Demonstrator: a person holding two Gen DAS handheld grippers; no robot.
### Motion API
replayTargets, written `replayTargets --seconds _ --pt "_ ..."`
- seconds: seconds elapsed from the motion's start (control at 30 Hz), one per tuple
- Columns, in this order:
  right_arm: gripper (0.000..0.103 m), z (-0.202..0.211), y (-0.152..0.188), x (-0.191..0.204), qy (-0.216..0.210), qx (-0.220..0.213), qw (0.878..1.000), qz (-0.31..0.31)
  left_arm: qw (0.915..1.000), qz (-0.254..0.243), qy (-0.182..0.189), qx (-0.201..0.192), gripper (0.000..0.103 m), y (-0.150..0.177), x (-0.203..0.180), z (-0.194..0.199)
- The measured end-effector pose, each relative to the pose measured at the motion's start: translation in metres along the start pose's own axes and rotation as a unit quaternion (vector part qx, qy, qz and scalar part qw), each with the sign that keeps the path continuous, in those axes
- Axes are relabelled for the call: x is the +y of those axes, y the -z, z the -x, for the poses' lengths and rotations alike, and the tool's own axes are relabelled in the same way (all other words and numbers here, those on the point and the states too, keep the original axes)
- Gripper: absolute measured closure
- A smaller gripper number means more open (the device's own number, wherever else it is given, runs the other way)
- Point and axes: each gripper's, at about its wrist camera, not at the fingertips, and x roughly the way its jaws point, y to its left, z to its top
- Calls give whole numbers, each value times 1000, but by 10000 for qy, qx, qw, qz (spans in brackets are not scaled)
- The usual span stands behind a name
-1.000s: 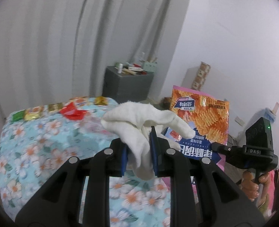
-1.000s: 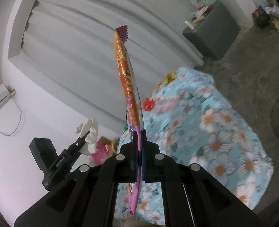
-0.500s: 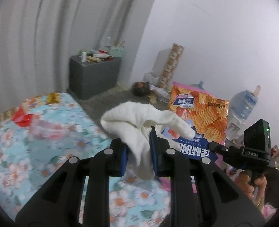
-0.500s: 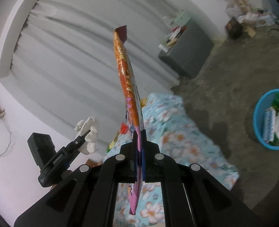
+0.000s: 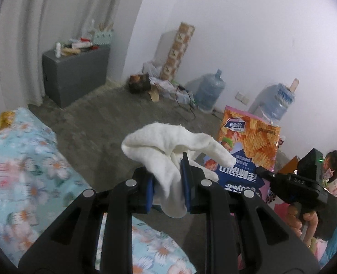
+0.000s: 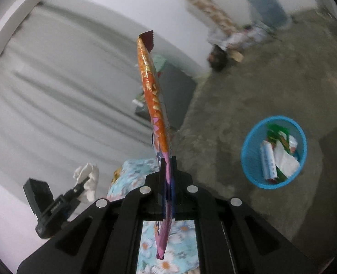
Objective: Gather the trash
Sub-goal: 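Carry the cloth and packet over the blue wastebasket and open both tools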
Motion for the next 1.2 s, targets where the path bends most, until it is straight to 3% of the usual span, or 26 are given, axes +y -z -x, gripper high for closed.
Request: replayTargets --seconds 0.27,0.53,0.6,0.63,0.67,0.73,0.83,1.0,1.03,1.07,1.1,1.13,1.2 --pt "100 -61 -17 -98 22 236 9939 -1080 9980 -20 1 633 84 8 -18 -75" --pt "97 -152 -16 -184 682 601 9877 -1270 9931 -73 -196 1156 84 19 -23 -135" --pt "83 -182 -7 -224 1043 811 9815 -1385 9910 -120 -235 1311 84 23 -25 -152" --pt "66 -191 -1 -243 1373 947 9746 -1496 9895 -130 -245 1419 83 26 -26 -163" --pt "64 -199 8 -266 1824 1082 9622 -1707 9871 -109 -244 1580 83 30 -27 -176" --pt "64 -197 19 -289 1858 1085 9545 -2063 9838 -34 -262 1772 83 37 -28 -192" --pt "58 -175 28 -301 1669 782 9569 -2244 9786 2 -212 2047 83 46 -35 -224" --pt "54 -114 40 -290 1419 -40 9627 -2305 9742 35 -193 2248 81 51 -50 -270" --pt "53 -106 44 -285 1385 -139 9629 -2311 9745 57 -231 2229 70 49 -52 -278" --pt "53 -99 48 -280 1357 -191 9631 -2316 9744 101 -303 2226 43 48 -54 -288" --pt "53 -96 49 -275 1364 -189 9631 -2311 9726 179 -452 2272 28 48 -55 -301" --pt "53 -93 53 -271 1393 -172 9630 -2299 9698 227 -630 2345 19 49 -54 -310" --pt "53 -90 59 -265 1369 -157 9653 -2219 9660 383 -841 2416 19 49 -50 -319"
